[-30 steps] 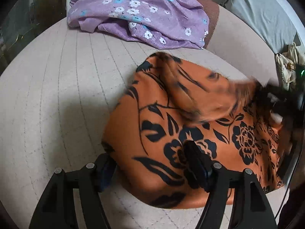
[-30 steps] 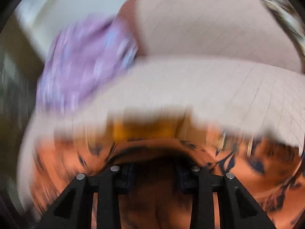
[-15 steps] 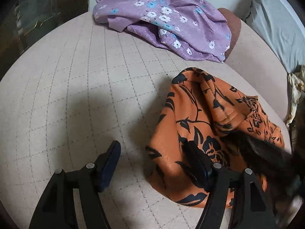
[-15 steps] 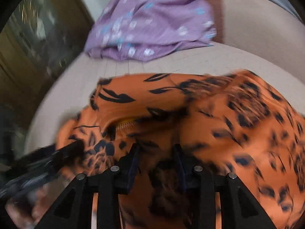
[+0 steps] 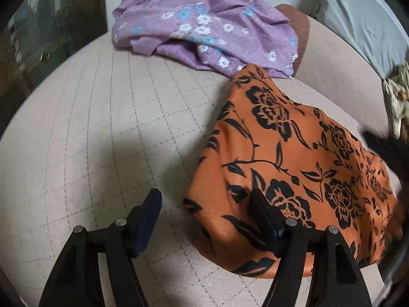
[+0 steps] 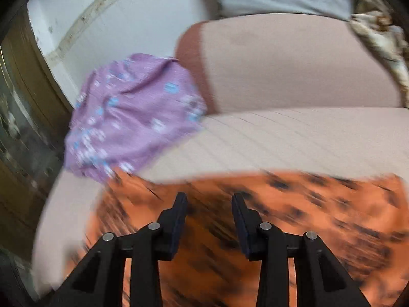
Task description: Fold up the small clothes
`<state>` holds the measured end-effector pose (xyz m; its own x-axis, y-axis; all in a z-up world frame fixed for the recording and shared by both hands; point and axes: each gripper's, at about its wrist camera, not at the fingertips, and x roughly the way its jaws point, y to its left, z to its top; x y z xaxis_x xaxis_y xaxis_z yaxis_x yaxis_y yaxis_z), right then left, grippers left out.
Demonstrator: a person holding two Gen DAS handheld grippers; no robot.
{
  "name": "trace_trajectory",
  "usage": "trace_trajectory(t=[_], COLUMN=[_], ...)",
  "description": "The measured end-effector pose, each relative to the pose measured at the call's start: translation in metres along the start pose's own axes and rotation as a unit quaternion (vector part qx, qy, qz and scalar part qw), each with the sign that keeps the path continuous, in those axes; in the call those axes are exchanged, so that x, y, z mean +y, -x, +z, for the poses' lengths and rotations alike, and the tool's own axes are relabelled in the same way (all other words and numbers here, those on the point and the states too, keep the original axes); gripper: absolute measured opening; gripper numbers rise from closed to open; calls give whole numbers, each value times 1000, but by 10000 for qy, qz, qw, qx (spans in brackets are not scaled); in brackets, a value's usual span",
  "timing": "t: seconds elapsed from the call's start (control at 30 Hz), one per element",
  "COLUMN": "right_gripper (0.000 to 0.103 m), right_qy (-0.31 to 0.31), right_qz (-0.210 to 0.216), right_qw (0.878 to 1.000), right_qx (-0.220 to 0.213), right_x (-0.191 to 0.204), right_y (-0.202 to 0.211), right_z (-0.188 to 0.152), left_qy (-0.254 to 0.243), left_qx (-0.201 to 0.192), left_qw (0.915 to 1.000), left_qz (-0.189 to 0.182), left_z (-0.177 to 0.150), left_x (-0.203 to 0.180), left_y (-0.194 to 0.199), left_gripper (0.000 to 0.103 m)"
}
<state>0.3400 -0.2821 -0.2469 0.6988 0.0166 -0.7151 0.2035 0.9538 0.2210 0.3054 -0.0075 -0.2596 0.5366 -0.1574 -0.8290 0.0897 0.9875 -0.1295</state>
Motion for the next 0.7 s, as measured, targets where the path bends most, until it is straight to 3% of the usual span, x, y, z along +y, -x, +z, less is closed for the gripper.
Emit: trace_trajectory(t=[0.2,0.3,0.43,0.57,0.7], right_gripper=[39,39,40,42,42], right_qy=[184,70,108,93,-244], right_qz=[-940,-1209,-947,-857,-607], right_qw=[9954,9918,9953,9959,9978], right_qx=[80,418,173,280,-55], right_x=[-94,-132,-144,-145,-148], right_y=[85,94,106,109,122], right_z=[-79,-114,-133,-128,-117], left_qy=[-394,-545,-805,-911,-939], left_qx=[-611,-844,-1018,-1095,-1128], left_qw=[9970,9944,9904,9878,9866], left_qz=[283,334,482,631,712], left_z=[-8,-13,-21,-23,-24], left_x=[-17,-25,-36,-41,-42], left_y=[17,25,27,23,20], left_gripper=[73,73,73,73,73])
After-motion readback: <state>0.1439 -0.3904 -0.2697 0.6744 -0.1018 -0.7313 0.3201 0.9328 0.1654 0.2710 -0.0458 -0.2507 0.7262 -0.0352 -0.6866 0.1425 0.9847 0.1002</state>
